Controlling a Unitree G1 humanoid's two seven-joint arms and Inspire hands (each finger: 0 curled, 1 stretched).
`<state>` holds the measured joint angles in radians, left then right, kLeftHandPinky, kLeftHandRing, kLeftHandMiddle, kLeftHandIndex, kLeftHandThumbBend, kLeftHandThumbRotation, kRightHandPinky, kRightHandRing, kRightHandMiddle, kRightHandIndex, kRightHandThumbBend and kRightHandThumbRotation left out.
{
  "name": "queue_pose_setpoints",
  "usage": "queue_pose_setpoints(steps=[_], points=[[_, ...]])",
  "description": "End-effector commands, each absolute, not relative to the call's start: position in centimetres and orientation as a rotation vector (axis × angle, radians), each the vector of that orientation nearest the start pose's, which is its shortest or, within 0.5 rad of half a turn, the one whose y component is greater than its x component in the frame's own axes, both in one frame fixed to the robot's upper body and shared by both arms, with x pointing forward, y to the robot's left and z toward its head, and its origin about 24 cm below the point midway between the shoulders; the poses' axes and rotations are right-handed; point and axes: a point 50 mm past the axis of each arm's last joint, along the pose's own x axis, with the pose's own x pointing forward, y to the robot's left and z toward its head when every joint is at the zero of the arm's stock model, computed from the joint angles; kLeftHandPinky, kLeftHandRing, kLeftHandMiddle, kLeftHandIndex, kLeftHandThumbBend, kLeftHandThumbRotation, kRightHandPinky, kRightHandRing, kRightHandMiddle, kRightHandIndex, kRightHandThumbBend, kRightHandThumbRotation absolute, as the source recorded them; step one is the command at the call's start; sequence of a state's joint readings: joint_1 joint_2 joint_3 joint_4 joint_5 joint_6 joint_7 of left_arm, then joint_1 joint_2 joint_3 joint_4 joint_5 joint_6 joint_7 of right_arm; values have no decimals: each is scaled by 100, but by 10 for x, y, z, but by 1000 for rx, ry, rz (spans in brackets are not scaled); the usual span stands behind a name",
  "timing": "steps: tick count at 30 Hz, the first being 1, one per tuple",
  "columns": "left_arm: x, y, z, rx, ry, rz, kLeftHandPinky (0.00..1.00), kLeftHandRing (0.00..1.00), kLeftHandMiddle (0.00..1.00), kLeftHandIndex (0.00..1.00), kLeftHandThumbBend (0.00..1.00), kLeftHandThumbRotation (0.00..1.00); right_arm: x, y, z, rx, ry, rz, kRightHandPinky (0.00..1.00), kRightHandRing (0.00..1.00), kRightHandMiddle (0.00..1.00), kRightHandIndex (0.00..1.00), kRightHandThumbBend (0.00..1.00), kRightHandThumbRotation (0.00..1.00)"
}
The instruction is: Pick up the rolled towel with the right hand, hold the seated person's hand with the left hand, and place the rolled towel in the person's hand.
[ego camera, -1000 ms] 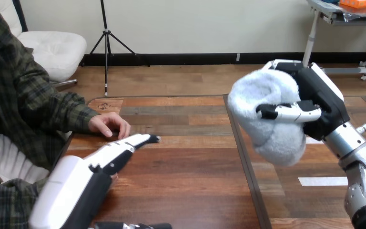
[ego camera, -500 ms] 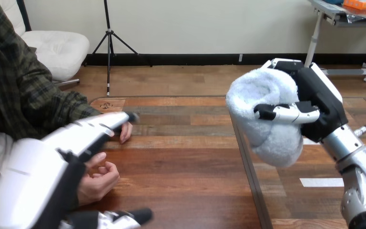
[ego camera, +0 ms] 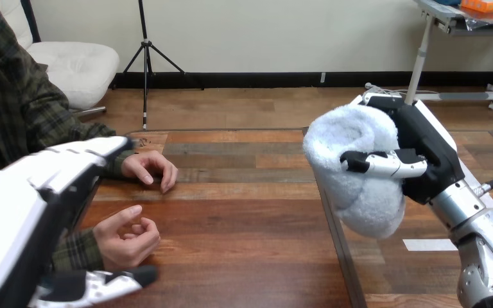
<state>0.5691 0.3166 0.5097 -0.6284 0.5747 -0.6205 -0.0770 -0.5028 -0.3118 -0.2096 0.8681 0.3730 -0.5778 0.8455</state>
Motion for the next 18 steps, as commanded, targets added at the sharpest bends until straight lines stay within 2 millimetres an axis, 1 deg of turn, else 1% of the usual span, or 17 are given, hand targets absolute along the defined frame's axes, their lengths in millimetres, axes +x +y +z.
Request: queue_pose_setpoints(steps=[1,12,18], points=[[124,237,156,1352,-483,4,68,79,82,84,100,39,329,-220,98,-34,-437,507,13,19,27,32,75,0],[128,249,152,1428,-351,-2,70,80,83,86,100,41,329,-219,98,-22,-430,521,14,19,28,31,75,0],[134,257,146,1448,-271,-15,71,81,83,86,100,39,328,-218,99,-19,-436,526,14,20,28,31,76,0]])
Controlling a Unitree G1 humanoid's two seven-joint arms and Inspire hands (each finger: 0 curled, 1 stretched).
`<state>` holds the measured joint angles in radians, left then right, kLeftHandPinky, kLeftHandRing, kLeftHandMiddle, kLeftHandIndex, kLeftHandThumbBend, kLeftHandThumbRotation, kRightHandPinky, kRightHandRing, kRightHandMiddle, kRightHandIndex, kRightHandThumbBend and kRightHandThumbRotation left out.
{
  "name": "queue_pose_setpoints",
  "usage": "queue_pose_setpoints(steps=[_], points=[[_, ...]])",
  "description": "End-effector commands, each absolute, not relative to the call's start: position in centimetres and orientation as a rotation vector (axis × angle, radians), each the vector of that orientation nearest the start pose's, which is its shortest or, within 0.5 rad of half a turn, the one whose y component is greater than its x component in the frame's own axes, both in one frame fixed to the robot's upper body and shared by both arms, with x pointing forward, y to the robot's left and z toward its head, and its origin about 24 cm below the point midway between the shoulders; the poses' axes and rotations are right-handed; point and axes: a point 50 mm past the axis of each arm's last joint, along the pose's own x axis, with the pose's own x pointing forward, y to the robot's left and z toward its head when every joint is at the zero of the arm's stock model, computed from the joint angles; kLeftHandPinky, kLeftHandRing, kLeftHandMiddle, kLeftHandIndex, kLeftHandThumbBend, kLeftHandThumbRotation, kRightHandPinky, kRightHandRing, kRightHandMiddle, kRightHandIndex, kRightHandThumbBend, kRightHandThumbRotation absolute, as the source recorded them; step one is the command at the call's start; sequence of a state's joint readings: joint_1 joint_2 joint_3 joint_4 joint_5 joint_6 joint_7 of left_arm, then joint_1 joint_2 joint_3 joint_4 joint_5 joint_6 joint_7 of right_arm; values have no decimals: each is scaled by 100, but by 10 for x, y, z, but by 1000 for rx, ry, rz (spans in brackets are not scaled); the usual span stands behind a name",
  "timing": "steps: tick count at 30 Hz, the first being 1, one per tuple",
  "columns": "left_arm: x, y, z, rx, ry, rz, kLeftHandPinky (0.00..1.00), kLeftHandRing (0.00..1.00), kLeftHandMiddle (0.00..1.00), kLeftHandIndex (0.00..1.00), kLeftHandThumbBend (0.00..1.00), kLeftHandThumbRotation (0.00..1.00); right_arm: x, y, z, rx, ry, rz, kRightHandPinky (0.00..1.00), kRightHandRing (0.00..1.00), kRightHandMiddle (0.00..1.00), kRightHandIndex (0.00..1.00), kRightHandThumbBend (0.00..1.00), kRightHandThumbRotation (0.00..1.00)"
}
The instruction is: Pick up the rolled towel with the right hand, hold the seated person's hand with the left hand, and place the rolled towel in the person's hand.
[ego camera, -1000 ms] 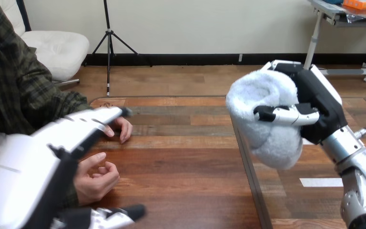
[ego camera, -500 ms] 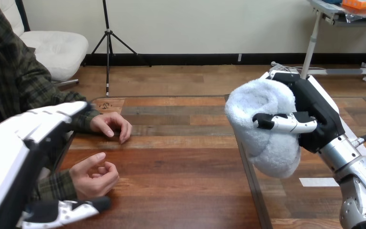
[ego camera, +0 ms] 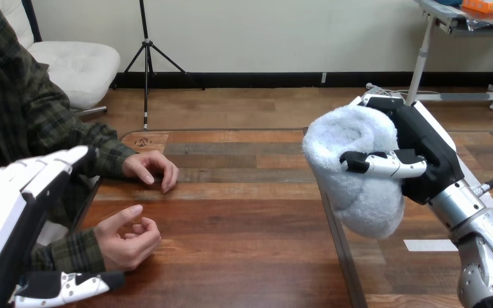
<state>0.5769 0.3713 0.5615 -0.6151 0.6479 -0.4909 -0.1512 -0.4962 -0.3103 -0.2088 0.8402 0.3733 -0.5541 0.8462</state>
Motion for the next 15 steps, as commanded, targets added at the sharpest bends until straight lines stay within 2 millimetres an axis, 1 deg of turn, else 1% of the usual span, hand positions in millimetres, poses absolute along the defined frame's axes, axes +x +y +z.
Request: queue_pose_setpoints(steps=[1,6,10,15], points=[[135,258,146,1454,-258,-17,71,81,83,86,100,37,327,-218,100,-19,-438,528,14,20,28,31,76,0],[141,265,140,1467,-232,-32,72,81,83,86,100,32,325,-219,102,-24,-451,537,14,20,28,31,76,0],[147,270,135,1481,-219,-37,70,79,81,83,100,27,322,-220,104,-36,-469,542,14,20,28,31,75,0],[153,277,126,1495,-186,-49,68,77,79,81,100,24,318,-222,108,-30,-481,557,13,20,28,31,75,0]])
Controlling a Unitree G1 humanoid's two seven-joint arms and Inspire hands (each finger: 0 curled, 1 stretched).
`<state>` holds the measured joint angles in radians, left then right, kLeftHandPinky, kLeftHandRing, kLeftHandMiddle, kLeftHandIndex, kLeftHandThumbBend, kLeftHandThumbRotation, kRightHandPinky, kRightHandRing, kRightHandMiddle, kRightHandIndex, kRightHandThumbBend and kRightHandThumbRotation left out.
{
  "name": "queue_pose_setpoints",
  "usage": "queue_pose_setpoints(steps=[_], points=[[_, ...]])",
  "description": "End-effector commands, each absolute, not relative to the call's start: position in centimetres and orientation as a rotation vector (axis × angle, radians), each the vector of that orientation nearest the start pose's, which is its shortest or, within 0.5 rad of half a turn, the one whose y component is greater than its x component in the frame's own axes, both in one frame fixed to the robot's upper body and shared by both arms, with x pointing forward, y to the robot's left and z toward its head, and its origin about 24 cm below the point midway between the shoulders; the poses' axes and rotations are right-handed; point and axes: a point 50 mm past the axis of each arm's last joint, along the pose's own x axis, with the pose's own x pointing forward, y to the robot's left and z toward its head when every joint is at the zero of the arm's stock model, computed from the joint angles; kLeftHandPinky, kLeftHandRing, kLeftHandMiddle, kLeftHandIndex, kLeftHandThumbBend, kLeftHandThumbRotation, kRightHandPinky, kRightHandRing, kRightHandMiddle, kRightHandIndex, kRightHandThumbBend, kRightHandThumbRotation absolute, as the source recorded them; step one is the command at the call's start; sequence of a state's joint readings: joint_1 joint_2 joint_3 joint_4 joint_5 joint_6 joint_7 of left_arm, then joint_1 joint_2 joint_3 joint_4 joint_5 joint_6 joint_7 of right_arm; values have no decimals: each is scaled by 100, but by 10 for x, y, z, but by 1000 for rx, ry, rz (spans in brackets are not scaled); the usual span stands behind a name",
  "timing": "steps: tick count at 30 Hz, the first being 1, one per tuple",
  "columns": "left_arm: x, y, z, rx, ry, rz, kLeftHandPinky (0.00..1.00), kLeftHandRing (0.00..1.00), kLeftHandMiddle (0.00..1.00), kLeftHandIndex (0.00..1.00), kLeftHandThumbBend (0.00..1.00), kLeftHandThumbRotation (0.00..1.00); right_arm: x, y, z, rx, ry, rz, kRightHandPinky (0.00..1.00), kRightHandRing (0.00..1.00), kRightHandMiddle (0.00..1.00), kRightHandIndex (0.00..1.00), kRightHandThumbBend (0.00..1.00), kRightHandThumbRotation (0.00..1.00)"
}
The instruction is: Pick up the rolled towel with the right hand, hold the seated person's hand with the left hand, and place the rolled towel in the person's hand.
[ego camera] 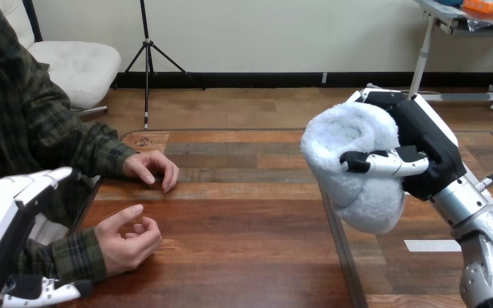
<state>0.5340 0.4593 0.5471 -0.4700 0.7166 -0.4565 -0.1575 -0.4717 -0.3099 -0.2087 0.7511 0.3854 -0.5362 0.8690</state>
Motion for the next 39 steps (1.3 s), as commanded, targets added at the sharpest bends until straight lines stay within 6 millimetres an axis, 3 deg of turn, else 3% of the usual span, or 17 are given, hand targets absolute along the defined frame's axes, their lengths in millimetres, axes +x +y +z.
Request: queue_pose_setpoints(steps=[1,24,39], points=[[154,278,124,1497,-173,-54,68,77,79,80,100,24,318,-222,109,-31,-485,562,13,20,28,31,75,0],[181,299,85,1527,-31,-140,62,74,77,79,100,24,302,-230,131,-38,-618,617,12,19,27,31,71,0],[195,302,71,1517,17,-161,57,67,74,76,100,18,292,-230,142,-4,-687,618,14,20,25,28,78,0]])
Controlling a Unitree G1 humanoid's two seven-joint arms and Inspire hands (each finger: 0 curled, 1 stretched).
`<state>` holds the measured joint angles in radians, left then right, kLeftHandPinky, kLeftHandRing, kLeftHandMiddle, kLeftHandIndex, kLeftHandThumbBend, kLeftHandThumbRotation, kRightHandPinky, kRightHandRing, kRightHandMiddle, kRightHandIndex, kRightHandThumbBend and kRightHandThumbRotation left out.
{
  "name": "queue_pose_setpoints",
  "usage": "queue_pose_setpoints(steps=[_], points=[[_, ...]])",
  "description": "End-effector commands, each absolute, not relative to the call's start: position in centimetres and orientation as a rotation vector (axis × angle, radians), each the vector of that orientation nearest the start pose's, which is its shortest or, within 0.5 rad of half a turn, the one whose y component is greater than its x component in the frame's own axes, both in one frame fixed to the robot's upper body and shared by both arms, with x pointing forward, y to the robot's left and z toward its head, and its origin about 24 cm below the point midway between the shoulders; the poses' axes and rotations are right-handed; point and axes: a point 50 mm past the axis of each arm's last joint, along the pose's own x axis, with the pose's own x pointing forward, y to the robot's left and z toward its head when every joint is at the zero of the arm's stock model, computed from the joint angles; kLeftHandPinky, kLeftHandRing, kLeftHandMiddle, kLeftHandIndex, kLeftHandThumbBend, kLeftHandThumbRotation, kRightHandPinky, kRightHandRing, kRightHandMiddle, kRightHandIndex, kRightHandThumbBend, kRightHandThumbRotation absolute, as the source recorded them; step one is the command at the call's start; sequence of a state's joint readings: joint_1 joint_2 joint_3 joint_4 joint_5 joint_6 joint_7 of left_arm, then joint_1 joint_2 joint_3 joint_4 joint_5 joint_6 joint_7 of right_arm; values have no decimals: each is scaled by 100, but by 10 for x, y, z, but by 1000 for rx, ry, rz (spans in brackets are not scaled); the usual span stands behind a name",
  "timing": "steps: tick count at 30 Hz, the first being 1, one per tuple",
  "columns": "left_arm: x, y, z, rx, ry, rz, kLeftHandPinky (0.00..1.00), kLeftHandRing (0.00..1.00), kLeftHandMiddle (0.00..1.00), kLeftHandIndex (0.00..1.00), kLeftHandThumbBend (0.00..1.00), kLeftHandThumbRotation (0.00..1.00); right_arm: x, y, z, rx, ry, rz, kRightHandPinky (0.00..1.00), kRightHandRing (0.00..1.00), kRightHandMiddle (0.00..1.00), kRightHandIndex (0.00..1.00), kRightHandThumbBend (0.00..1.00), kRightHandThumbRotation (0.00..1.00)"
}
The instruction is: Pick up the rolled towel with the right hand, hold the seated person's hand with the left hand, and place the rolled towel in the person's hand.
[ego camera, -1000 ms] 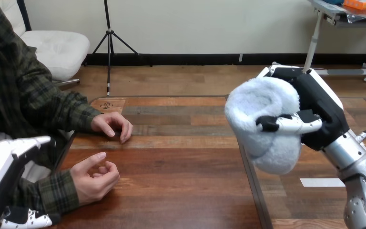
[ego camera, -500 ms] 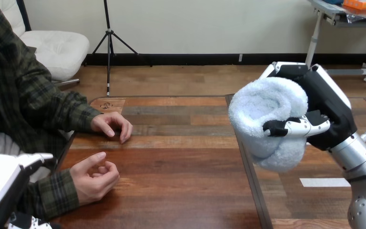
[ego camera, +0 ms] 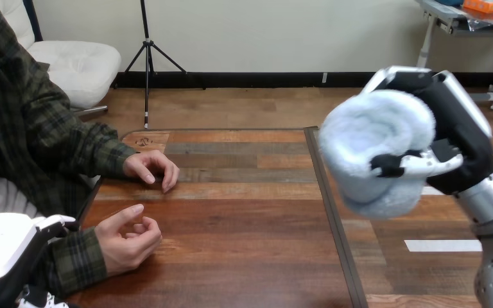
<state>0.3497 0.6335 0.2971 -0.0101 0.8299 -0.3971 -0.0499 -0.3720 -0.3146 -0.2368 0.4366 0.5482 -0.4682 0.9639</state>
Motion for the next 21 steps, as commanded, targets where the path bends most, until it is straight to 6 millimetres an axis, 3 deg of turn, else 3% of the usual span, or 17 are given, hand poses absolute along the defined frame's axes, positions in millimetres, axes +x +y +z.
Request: queue_pose_setpoints(steps=[1,21], points=[[196,302,70,1517,23,-163,57,67,75,76,100,18,291,-230,142,-1,-687,620,14,20,25,28,78,0],[211,303,47,1504,54,-167,58,67,73,75,100,15,277,-231,151,27,-721,646,15,21,25,26,79,0]])
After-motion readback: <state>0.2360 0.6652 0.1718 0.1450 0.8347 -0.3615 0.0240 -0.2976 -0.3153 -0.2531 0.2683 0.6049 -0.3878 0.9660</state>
